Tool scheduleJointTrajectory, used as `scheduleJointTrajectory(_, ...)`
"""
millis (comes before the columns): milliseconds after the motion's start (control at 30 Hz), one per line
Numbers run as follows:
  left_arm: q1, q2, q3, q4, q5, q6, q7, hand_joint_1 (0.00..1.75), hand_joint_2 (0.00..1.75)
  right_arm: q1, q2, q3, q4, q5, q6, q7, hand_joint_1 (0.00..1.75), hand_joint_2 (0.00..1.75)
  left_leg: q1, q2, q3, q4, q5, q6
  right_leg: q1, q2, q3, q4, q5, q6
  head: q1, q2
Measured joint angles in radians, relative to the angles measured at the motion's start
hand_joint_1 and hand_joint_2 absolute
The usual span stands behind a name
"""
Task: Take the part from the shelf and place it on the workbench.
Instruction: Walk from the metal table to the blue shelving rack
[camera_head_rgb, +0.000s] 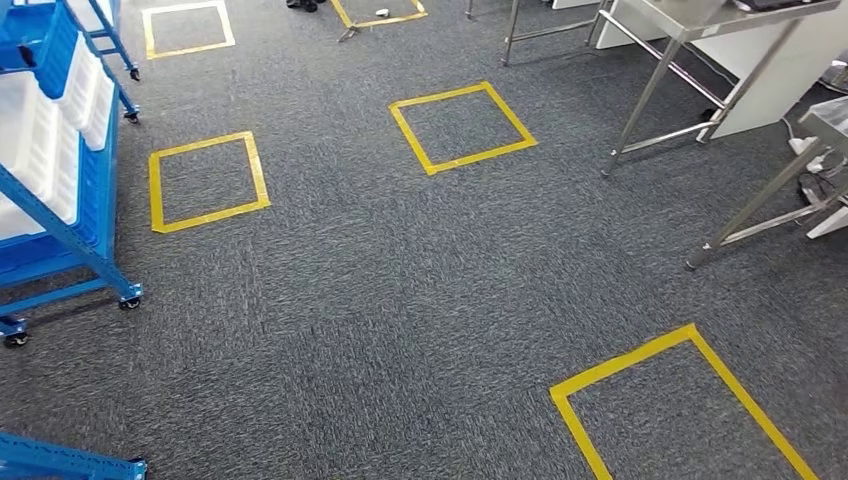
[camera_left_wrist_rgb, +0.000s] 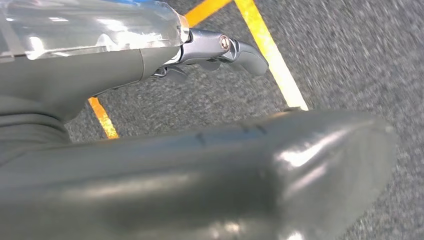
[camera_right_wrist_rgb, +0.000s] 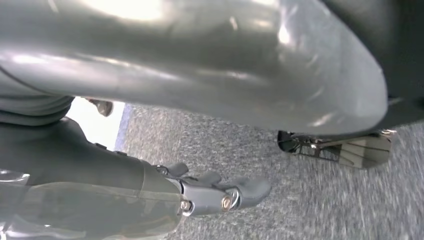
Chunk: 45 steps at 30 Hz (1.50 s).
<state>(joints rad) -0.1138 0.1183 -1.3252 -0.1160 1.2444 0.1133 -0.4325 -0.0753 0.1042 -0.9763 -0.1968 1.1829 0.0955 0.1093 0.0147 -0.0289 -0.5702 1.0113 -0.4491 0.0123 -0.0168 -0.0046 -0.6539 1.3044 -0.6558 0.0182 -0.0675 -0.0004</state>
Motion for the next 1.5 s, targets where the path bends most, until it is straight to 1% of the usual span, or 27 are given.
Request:
scheduleJointTrajectory(33, 0.001, 0.0, 0.0, 0.0, 0.0, 0.0, 0.0, 0.0, 0.0, 0.001, 0.0, -0.001, 0.0, 0.0, 0.0, 0.001, 0.0, 0.0, -0.004, -0.014, 0.0, 0.0, 0.001, 0.001, 0.003, 0.003, -0.011, 0.01, 0.012, -0.007, 0.0, 0.0)
scheduleJointTrajectory(67, 0.002, 0.0, 0.0, 0.0, 0.0, 0.0, 0.0, 0.0, 0.0, 0.002, 0.0, -0.002, 0.0, -0.001, 0.0, 0.001, 0.0, 0.0, -0.006, -0.028, 0.001, 0.0, 0.001, 0.002, 0.008, 0.007, -0.001, -0.022, 0.044, -0.015, 0.0, 0.0)
scheduleJointTrajectory(133, 0.002, -0.001, 0.0, 0.0, 0.0, -0.001, 0.0, 0.0, 0.0, 0.004, 0.0, -0.003, 0.0, -0.001, 0.0, 0.002, 0.0, 0.0, -0.008, -0.055, 0.003, 0.001, 0.002, 0.002, 0.019, 0.042, 0.058, -0.165, 0.126, -0.035, 0.0, 0.0)
scheduleJointTrajectory(200, 0.0, -0.002, -0.001, 0.0, 0.0, -0.003, 0.0, 0.0, 0.0, 0.003, -0.001, -0.004, 0.0, -0.001, -0.001, 0.002, 0.0, 0.0, -0.01, -0.077, 0.002, 0.001, 0.003, -0.003, 0.027, 0.074, 0.101, -0.268, 0.168, -0.045, 0.0, 0.0)
scheduleJointTrajectory(233, 0.001, -0.002, -0.002, 0.0, 0.0, -0.004, 0.0, 0.0, 0.0, 0.002, -0.001, -0.004, 0.0, -0.001, -0.001, 0.002, 0.0, 0.0, -0.01, -0.086, 0.0, 0.0, 0.004, -0.007, 0.029, 0.078, 0.107, -0.284, 0.171, -0.047, 0.0, 0.0)
scheduleJointTrajectory(300, 0.004, 0.0, -0.004, 0.0, 0.0, -0.006, 0.0, 0.0, 0.0, -0.003, 0.001, -0.004, 0.0, -0.001, -0.002, 0.002, 0.0, 0.0, -0.01, -0.098, -0.004, -0.001, 0.006, -0.016, 0.027, 0.055, 0.111, -0.292, 0.175, -0.051, 0.0, 0.0)
scheduleJointTrajectory(367, 0.006, 0.0, -0.007, 0.0, -0.001, -0.006, 0.0, 0.0, 0.0, -0.001, 0.002, -0.005, 0.0, -0.002, -0.003, 0.002, 0.0, 0.0, -0.012, -0.056, -0.021, 0.032, -0.018, -0.022, 0.022, 0.03, 0.117, -0.307, 0.182, -0.06, 0.0, 0.0)
scheduleJointTrajectory(433, 0.003, 0.0, -0.011, 0.0, -0.002, -0.006, -0.001, 0.0, 0.0, 0.004, 0.003, -0.005, 0.0, -0.002, -0.003, 0.002, 0.0, 0.0, -0.011, 0.0, -0.072, 0.143, -0.083, -0.029, 0.023, 0.001, 0.118, -0.313, 0.183, -0.067, 0.0, 0.0)
scheduleJointTrajectory(500, 0.002, 0.0, -0.015, 0.0, -0.002, -0.006, -0.001, 0.0, 0.0, 0.008, 0.003, -0.005, 0.0, -0.002, -0.003, 0.002, 0.0, 0.0, -0.007, 0.015, -0.128, 0.265, -0.133, -0.038, 0.025, -0.029, 0.117, -0.311, 0.181, -0.07, 0.0, 0.0)
scheduleJointTrajectory(533, 0.004, 0.0, -0.017, 0.0, -0.002, -0.006, -0.001, 0.0, 0.0, 0.009, 0.003, -0.005, 0.0, -0.002, -0.003, 0.002, 0.0, 0.0, -0.005, 0.017, -0.135, 0.284, -0.132, -0.042, 0.025, -0.042, 0.117, -0.31, 0.179, -0.069, 0.0, 0.0)
scheduleJointTrajectory(567, 0.006, 0.0, -0.018, 0.0, -0.002, -0.006, -0.001, 0.0, 0.0, 0.009, 0.004, -0.005, 0.0, -0.002, -0.003, 0.002, 0.0, 0.0, -0.003, 0.021, -0.122, 0.262, -0.113, -0.045, 0.025, -0.054, 0.117, -0.309, 0.178, -0.067, 0.0, 0.0)
scheduleJointTrajectory(633, 0.007, 0.001, -0.02, 0.0, -0.002, -0.006, -0.001, 0.0, 0.0, 0.009, 0.005, -0.005, 0.0, -0.002, -0.003, 0.002, 0.0, 0.0, -0.003, 0.056, -0.047, 0.124, -0.051, -0.044, 0.025, -0.078, 0.121, -0.306, 0.172, -0.061, 0.0, 0.0)
scheduleJointTrajectory(700, 0.003, 0.001, -0.021, 0.0, -0.002, -0.005, 0.0, 0.0, 0.0, 0.009, 0.006, -0.005, 0.0, -0.002, -0.003, 0.002, 0.0, 0.0, -0.008, 0.098, 0.012, 0.013, -0.017, -0.033, 0.029, -0.099, 0.126, -0.301, 0.164, -0.053, 0.0, 0.0)
scheduleJointTrajectory(733, 0.003, 0.001, -0.021, 0.0, -0.002, -0.004, 0.001, 0.0, 0.0, 0.008, 0.006, -0.006, 0.0, -0.002, -0.003, 0.002, 0.0, 0.0, -0.011, 0.108, 0.021, -0.006, -0.016, -0.025, 0.031, -0.108, 0.129, -0.299, 0.161, -0.048, 0.0, 0.0)
scheduleJointTrajectory(800, 0.005, 0.001, -0.022, 0.0, -0.002, 0.0, 0.004, 0.0, 0.0, 0.004, 0.006, -0.006, 0.0, -0.001, -0.002, 0.002, 0.0, 0.0, -0.012, 0.085, 0.021, -0.01, -0.012, -0.012, 0.031, -0.124, 0.133, -0.299, 0.157, -0.039, 0.0, 0.0)
scheduleJointTrajectory(867, 0.007, 0.002, -0.022, 0.0, -0.002, 0.003, 0.007, 0.0, 0.0, 0.002, 0.006, -0.007, 0.0, 0.001, 0.001, 0.007, 0.0, 0.0, -0.007, 0.063, 0.023, -0.017, -0.004, -0.001, 0.026, -0.088, 0.126, -0.274, 0.135, -0.027, 0.0, 0.0)
scheduleJointTrajectory(933, 0.005, 0.002, -0.022, 0.0, -0.002, 0.003, 0.011, 0.0, 0.0, 0.006, 0.006, -0.008, 0.0, 0.002, 0.002, 0.017, 0.0, 0.0, -0.004, 0.041, 0.021, -0.021, 0.002, 0.007, 0.018, -0.022, 0.08, -0.172, 0.073, -0.018, 0.0, 0.0)
scheduleJointTrajectory(1000, 0.004, 0.002, -0.022, 0.0, -0.002, 0.003, 0.017, 0.0, 0.0, 0.008, 0.006, -0.01, 0.0, 0.007, 0.003, 0.028, 0.0, 0.0, -0.004, 0.016, 0.017, -0.02, 0.005, 0.009, 0.012, 0.002, 0.014, -0.037, 0.017, -0.014, 0.0, 0.0)
scheduleJointTrajectory(1033, 0.006, 0.002, -0.022, 0.0, -0.002, 0.003, 0.021, 0.0, 0.0, 0.009, 0.005, -0.01, 0.0, 0.01, 0.004, 0.033, 0.0, 0.0, -0.004, 0.002, 0.017, -0.019, 0.005, 0.009, 0.009, 0.003, -0.003, -0.004, 0.015, -0.013, 0.0, 0.0)
scheduleJointTrajectory(1067, 0.007, 0.001, -0.021, 0.0, -0.002, 0.003, 0.025, 0.0, 0.0, 0.009, 0.003, -0.01, 0.0, 0.014, 0.004, 0.037, 0.0, 0.0, -0.003, -0.012, 0.018, -0.019, 0.005, 0.007, 0.006, 0.004, -0.002, -0.012, 0.034, -0.011, 0.0, 0.0)
scheduleJointTrajectory(1100, 0.009, 0.0, -0.021, 0.0, -0.002, 0.003, 0.029, 0.0, 0.0, 0.009, 0.0, -0.01, 0.0, 0.017, 0.004, 0.041, 0.0, 0.0, -0.002, -0.027, 0.019, -0.017, 0.005, 0.005, 0.002, 0.009, 0.018, -0.06, 0.071, -0.01, 0.0, 0.0)
scheduleJointTrajectory(1167, 0.01, -0.004, -0.021, 0.0, -0.002, 0.003, 0.034, 0.0, 0.0, 0.009, -0.008, -0.01, 0.0, 0.02, 0.003, 0.045, 0.0, 0.0, -0.001, -0.055, 0.019, -0.013, 0.004, -0.004, -0.005, 0.046, 0.08, -0.202, 0.143, -0.008, 0.0, 0.0)
scheduleJointTrajectory(1233, 0.01, -0.006, -0.021, 0.0, -0.002, 0.004, 0.035, 0.0, 0.0, 0.007, -0.013, -0.01, 0.0, 0.021, 0.003, 0.048, 0.0, 0.0, -0.001, -0.076, 0.012, -0.009, 0.005, -0.017, -0.006, 0.075, 0.11, -0.277, 0.168, -0.01, 0.0, 0.0)
scheduleJointTrajectory(1300, 0.014, -0.007, -0.021, 0.0, -0.002, 0.004, 0.035, 0.0, 0.0, 0.002, -0.016, -0.01, 0.0, 0.021, 0.003, 0.049, 0.0, 0.0, 0.001, -0.095, 0.005, -0.012, 0.009, -0.033, -0.002, 0.062, 0.11, -0.283, 0.17, -0.02, 0.0, 0.0)
scheduleJointTrajectory(1367, 0.021, -0.009, -0.021, 0.0, -0.001, 0.005, 0.037, 0.0, 0.0, -0.001, -0.019, -0.01, 0.0, 0.021, 0.002, 0.051, 0.0, 0.0, 0.004, -0.072, -0.004, 0.002, -0.001, -0.042, -0.001, 0.04, 0.112, -0.291, 0.175, -0.036, 0.0, 0.0)
scheduleJointTrajectory(1433, 0.02, -0.01, -0.021, 0.0, -0.001, 0.005, 0.04, 0.0, 0.0, 0.002, -0.021, -0.01, 0.0, 0.022, -0.001, 0.052, 0.0, 0.0, 0.005, -0.015, -0.046, 0.093, -0.058, -0.045, 0.002, 0.012, 0.112, -0.297, 0.178, -0.049, 0.0, 0.0)
scheduleJointTrajectory(1500, 0.017, -0.011, -0.021, 0.0, -0.001, 0.005, 0.044, 0.0, 0.0, 0.007, -0.024, -0.01, 0.0, 0.024, -0.006, 0.056, 0.0, 0.0, 0.005, 0.014, -0.109, 0.235, -0.127, -0.049, 0.009, -0.018, 0.11, -0.297, 0.176, -0.056, 0.0, 0.0)
